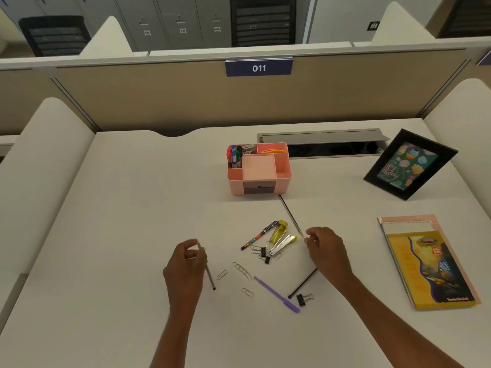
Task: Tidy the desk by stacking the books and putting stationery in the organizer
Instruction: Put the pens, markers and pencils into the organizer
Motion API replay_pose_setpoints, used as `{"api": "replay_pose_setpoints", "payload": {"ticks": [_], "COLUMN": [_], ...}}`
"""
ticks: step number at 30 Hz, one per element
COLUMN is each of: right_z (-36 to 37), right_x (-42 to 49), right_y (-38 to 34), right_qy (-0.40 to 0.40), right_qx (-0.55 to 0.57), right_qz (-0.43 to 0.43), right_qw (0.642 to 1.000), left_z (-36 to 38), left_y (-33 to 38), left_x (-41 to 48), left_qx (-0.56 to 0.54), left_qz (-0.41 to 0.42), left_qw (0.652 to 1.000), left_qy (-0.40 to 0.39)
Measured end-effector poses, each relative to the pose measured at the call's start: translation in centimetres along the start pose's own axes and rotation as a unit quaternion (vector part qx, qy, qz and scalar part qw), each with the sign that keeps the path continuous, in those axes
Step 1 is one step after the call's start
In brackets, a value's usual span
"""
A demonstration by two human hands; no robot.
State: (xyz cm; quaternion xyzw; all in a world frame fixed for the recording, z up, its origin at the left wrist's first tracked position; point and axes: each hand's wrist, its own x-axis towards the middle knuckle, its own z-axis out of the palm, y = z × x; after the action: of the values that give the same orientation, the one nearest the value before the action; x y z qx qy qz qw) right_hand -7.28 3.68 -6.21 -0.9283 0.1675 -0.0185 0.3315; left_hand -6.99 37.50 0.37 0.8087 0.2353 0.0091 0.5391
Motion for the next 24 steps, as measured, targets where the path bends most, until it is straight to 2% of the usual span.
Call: {"api": "replay_pose_setpoints", "payload": {"ticks": [6,13,18,24], "right_z": [1.3,1.8,2.0,2.1], "right_x": [2.7,4.0,3.8,3.9], "right_y": [0.2,-0.4,-0.5,0.0], "right_qy": [0.000,0.005,0.017,0.011], "right_qx": [-0.026,-0.031,-0.103,-0.136], "right_qz": [0.015,0.045,0.022,-0.002], "right_qw": [1.000,0.999,0.994,0.991], "left_z": [1.3,2.9,4.2,6.2], "left_y": [4.8,10.5,13.3,15.2], "left_x": [0.6,2.3,5.2,9.2], "left_qx": [-0.032,-0.048,-0.051,-0.050], "left_qz": [0.055,0.156,0.241,0.295], "left_qw": [0.998,0.986,0.969,0.954], "left_qy": [0.004,0.023,0.021,0.027]}}
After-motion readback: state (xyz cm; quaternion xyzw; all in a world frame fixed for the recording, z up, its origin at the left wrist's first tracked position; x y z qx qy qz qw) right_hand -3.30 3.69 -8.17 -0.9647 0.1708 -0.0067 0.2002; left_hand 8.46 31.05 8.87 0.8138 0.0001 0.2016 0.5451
